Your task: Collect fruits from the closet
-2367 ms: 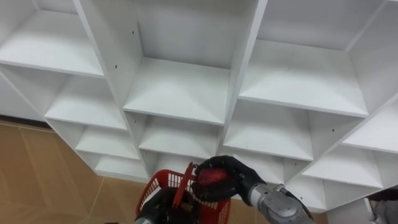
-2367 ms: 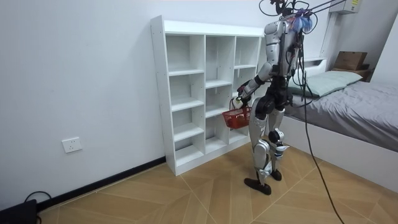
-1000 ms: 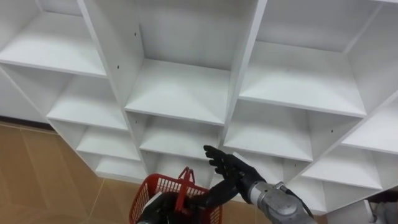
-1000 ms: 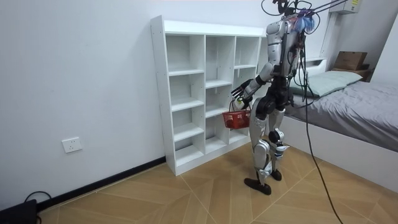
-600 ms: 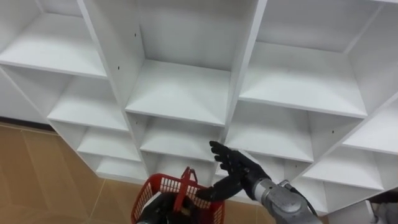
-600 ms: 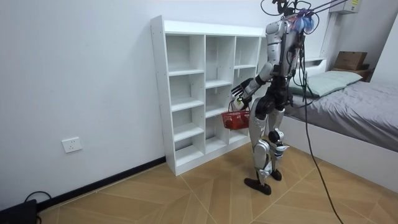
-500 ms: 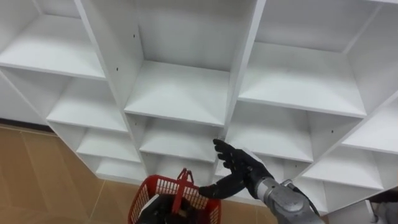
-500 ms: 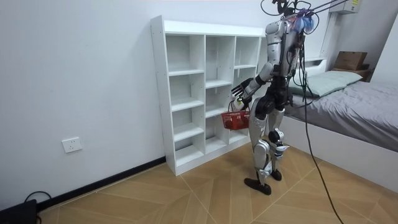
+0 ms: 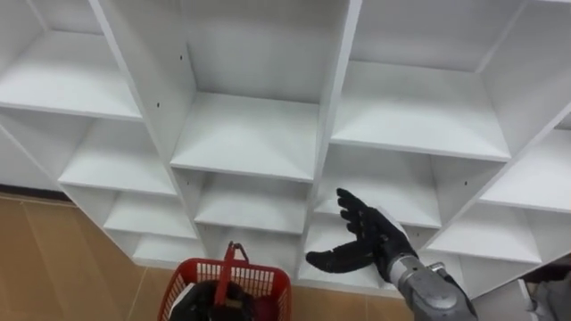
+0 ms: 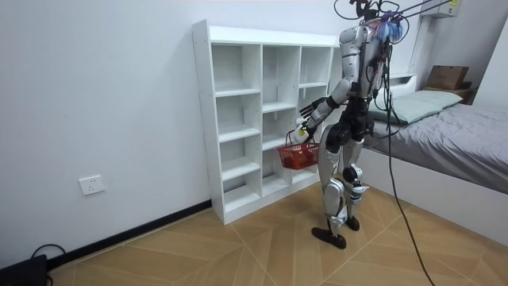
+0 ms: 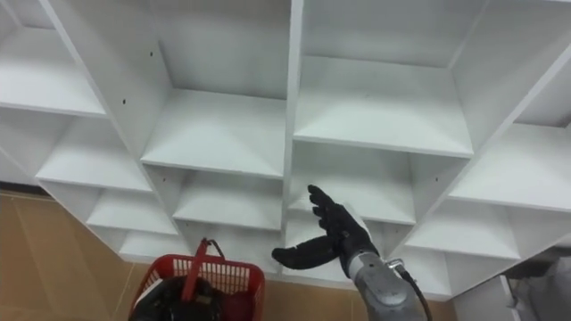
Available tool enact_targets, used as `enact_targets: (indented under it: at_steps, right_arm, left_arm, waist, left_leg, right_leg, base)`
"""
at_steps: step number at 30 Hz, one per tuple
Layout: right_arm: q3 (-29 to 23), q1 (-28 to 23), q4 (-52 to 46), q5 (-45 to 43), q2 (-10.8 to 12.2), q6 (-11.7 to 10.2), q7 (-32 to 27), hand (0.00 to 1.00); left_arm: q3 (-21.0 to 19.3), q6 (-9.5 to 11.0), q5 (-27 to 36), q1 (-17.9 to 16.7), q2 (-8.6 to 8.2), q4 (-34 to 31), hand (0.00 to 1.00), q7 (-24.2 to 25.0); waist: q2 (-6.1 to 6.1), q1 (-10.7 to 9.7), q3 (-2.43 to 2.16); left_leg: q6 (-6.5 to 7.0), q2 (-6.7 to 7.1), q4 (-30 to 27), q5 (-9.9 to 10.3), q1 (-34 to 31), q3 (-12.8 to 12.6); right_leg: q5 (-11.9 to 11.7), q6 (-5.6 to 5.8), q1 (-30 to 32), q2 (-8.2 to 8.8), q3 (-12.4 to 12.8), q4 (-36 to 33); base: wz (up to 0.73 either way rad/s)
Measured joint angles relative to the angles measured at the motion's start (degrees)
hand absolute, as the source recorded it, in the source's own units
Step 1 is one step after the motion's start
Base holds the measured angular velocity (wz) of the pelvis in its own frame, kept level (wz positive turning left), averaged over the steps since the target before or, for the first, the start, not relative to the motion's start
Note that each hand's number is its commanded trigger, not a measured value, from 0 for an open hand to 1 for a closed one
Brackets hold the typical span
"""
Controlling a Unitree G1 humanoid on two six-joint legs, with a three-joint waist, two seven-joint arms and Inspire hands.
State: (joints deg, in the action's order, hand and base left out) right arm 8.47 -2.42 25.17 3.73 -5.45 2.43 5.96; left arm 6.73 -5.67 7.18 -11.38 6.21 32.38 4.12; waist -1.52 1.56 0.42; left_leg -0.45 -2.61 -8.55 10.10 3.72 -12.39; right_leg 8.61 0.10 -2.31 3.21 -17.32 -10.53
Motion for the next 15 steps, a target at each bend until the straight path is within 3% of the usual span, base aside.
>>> enact_targets:
  at_steps: [5,15]
  right_arm:
    - [-3.1,-3.8,1.7,2.7,-1.0,-1.8,-5.6,0.0]
    - [-6.0,-5.7,17.3,5.3,-1.8,-4.6,-10.7,0.0]
  left_arm:
    - [-2.4,1.3,0.1,-0.5,0.07,3.7,1.0,-2.4]
    - [-6.7,3.6,-0.1,-2.8,0.01,11.1,1.0,-6.7]
  waist:
    - [1.39,-0.4,-0.31]
    - [1.1,-1.3,-0.39]
  left_leg:
    - [-0.18,-0.18,0.5,0.1,2.0,-0.9]
    - [-0.26,-0.19,0.8,0.2,3.0,-1.3]
  right_leg:
    - [0.0,0.06,-1.1,-0.26,0.9,0.0]
    - [0.2,0.07,-1.5,-0.46,1.5,0.8]
  base:
    - [-0.08]
    - [-0.02]
